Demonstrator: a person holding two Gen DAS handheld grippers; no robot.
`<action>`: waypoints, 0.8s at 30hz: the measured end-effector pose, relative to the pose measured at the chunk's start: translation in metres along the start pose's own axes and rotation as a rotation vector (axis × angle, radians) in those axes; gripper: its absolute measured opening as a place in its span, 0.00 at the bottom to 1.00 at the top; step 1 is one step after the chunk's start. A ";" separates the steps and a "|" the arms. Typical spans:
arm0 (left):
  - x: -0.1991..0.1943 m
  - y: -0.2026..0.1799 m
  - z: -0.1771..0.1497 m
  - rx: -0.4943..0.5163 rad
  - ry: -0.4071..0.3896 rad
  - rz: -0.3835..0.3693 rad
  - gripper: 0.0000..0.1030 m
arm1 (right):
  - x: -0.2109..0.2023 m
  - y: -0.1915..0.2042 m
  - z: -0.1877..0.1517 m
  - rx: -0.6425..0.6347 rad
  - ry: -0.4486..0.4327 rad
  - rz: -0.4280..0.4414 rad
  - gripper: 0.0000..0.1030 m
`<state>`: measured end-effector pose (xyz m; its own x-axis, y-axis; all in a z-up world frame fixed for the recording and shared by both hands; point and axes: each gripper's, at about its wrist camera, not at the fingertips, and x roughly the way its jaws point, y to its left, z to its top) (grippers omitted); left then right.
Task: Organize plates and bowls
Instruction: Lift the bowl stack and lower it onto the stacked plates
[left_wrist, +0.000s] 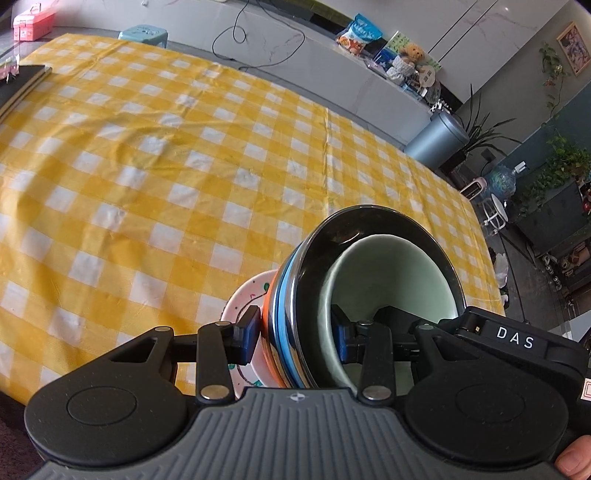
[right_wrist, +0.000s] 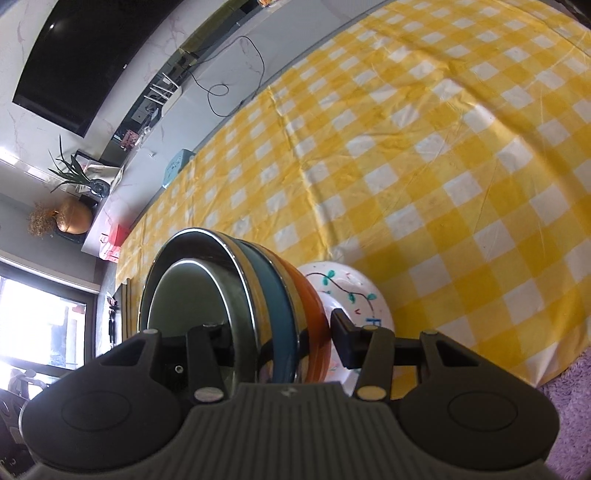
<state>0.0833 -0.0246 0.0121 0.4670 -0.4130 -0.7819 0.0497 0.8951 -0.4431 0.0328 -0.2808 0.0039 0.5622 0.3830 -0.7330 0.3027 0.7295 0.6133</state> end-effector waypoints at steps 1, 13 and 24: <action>0.003 0.001 0.000 -0.004 0.009 0.000 0.43 | 0.003 -0.003 0.000 0.005 0.006 -0.003 0.46; 0.021 0.008 -0.004 -0.014 0.048 0.023 0.43 | 0.027 -0.016 0.002 0.034 0.057 -0.024 0.46; 0.015 0.002 -0.006 0.013 0.032 0.039 0.43 | 0.026 -0.018 0.001 0.030 0.051 -0.015 0.44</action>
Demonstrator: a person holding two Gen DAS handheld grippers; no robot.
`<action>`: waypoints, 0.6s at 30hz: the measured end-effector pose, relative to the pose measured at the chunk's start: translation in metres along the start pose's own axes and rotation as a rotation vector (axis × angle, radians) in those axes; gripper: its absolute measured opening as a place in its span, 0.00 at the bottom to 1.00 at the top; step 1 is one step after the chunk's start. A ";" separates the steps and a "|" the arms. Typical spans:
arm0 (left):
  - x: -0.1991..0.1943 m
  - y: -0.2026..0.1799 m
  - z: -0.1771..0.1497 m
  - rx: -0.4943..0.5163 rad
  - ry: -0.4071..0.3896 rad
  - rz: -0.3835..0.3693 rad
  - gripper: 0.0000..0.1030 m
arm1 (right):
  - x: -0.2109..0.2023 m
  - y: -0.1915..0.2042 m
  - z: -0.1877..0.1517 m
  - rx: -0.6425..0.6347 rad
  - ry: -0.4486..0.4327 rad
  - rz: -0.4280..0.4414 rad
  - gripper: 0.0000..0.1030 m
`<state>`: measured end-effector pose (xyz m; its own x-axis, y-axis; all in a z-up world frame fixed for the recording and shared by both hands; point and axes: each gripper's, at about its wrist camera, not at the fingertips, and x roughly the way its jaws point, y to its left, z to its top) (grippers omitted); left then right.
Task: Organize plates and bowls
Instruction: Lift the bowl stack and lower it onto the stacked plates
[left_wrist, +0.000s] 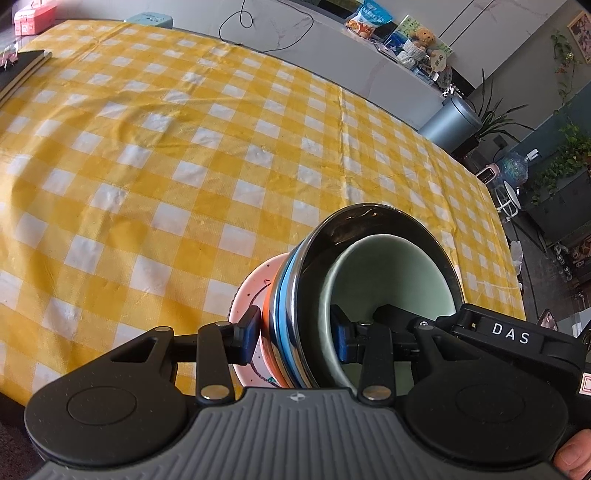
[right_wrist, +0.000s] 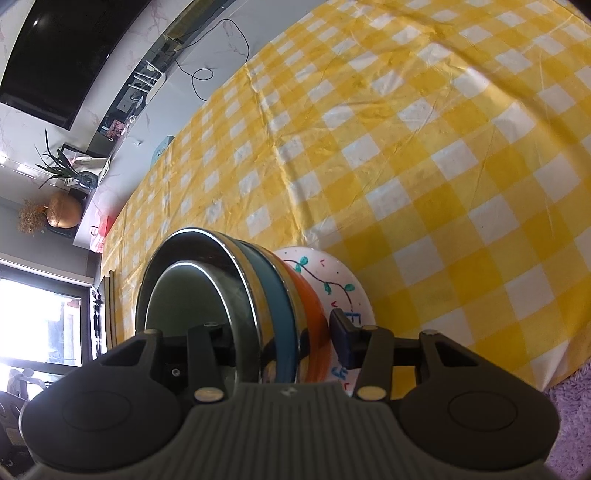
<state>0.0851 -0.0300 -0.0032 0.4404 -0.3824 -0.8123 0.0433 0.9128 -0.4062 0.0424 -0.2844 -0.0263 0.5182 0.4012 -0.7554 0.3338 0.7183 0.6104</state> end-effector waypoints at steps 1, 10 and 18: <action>-0.001 -0.001 0.000 0.004 0.000 -0.001 0.43 | -0.001 0.000 0.000 0.001 0.002 0.003 0.44; 0.002 0.003 -0.001 -0.009 0.011 -0.020 0.43 | 0.000 -0.001 0.000 -0.014 -0.011 -0.003 0.45; 0.002 0.002 0.002 0.015 0.012 -0.032 0.44 | -0.002 0.002 -0.002 -0.026 -0.023 0.019 0.56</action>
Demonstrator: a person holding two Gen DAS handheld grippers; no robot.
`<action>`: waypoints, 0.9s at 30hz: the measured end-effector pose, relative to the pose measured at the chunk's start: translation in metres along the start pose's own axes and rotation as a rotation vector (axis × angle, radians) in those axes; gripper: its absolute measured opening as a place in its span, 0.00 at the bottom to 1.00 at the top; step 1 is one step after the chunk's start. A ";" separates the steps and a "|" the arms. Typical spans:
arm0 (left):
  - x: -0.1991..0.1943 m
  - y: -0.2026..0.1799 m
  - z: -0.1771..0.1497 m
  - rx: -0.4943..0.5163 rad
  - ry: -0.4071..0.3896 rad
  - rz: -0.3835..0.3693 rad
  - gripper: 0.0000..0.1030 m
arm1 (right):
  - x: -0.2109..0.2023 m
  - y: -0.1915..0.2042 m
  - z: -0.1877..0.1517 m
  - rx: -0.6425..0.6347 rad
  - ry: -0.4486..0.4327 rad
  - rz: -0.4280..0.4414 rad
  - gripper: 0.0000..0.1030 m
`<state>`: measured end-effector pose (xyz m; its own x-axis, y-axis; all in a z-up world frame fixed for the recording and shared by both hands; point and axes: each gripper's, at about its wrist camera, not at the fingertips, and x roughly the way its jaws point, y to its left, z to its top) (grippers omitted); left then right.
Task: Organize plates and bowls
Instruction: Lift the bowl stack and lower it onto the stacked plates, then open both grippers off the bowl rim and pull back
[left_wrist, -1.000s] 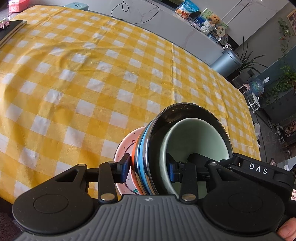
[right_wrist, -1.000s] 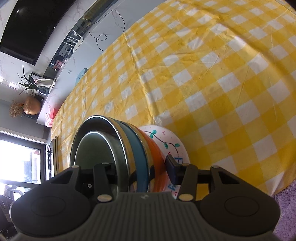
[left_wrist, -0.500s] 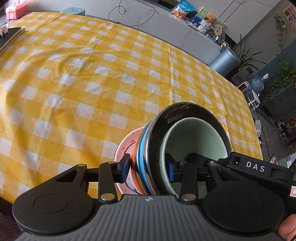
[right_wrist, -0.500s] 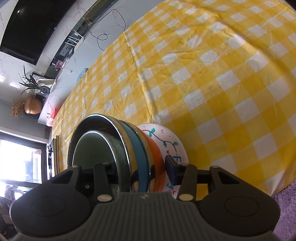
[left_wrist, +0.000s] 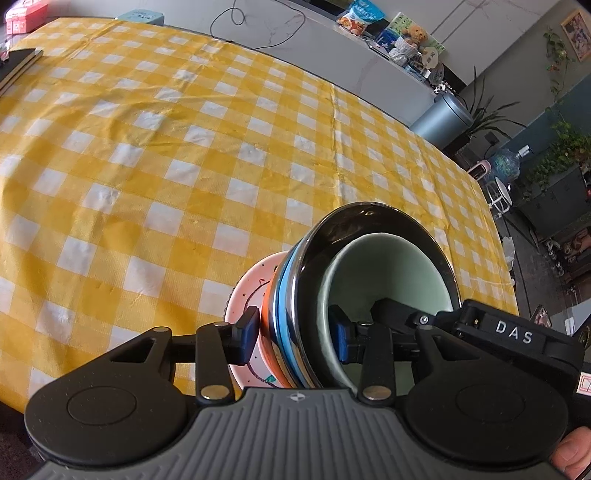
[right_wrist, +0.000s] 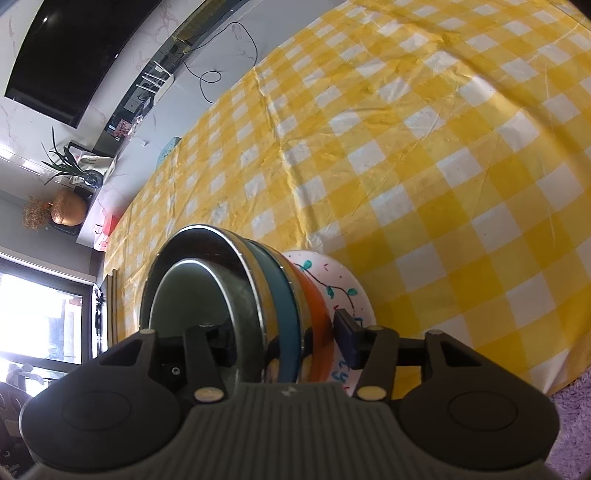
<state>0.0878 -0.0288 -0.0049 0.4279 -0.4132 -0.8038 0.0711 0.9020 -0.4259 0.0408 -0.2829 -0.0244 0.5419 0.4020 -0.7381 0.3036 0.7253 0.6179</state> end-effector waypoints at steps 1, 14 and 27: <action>-0.001 -0.001 0.000 0.014 -0.005 0.006 0.48 | -0.001 0.001 0.000 -0.004 -0.008 0.003 0.62; -0.065 -0.013 -0.013 0.194 -0.235 0.059 0.67 | -0.051 0.039 -0.024 -0.221 -0.222 -0.072 0.82; -0.134 -0.013 -0.075 0.381 -0.493 0.192 0.67 | -0.102 0.066 -0.105 -0.539 -0.446 -0.096 0.90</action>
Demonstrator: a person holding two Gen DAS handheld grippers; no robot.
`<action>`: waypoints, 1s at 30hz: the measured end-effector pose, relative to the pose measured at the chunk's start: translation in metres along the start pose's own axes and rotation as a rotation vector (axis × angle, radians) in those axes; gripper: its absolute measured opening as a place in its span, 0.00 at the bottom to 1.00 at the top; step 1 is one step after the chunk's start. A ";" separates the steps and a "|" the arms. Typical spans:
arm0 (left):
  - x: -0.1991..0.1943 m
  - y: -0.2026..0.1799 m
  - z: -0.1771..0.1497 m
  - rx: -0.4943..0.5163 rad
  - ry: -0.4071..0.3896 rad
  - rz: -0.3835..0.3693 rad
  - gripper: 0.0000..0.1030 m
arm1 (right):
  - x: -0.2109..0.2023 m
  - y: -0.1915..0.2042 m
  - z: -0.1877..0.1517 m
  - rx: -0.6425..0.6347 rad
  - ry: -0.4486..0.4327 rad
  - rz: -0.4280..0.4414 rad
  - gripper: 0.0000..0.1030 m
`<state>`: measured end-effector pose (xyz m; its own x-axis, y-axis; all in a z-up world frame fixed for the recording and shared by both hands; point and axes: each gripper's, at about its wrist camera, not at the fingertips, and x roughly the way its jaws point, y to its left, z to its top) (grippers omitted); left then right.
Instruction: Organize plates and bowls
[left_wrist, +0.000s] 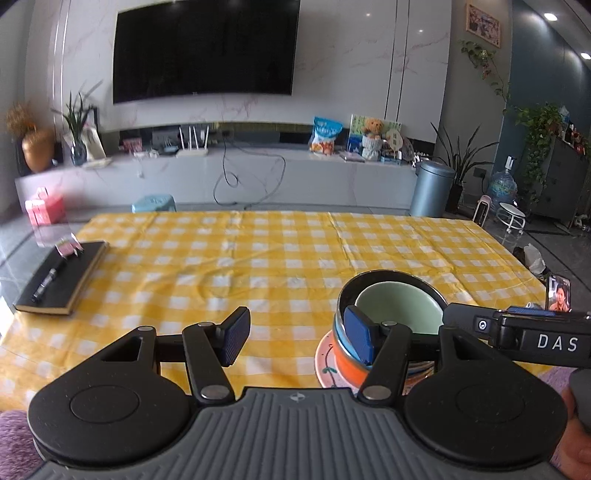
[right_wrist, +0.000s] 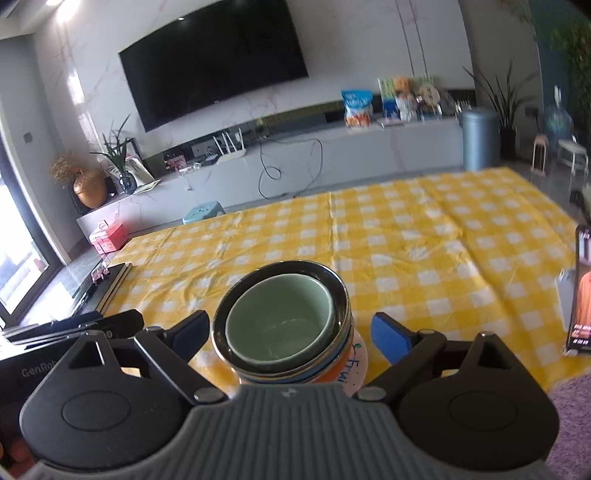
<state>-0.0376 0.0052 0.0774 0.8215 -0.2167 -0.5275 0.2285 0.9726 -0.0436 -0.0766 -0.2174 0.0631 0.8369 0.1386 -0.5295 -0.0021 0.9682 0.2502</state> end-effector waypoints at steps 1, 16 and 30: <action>-0.005 -0.001 -0.003 0.015 -0.015 0.011 0.67 | -0.004 0.002 -0.002 -0.018 -0.012 0.000 0.90; -0.039 -0.029 -0.056 0.203 -0.039 0.092 0.73 | -0.043 0.002 -0.065 -0.191 -0.035 -0.037 0.90; -0.018 -0.026 -0.098 0.192 0.083 0.105 0.79 | -0.037 -0.006 -0.116 -0.203 -0.017 -0.001 0.87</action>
<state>-0.1096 -0.0077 0.0046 0.8021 -0.0995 -0.5889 0.2458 0.9537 0.1736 -0.1713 -0.2038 -0.0123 0.8462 0.1354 -0.5153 -0.1097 0.9907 0.0803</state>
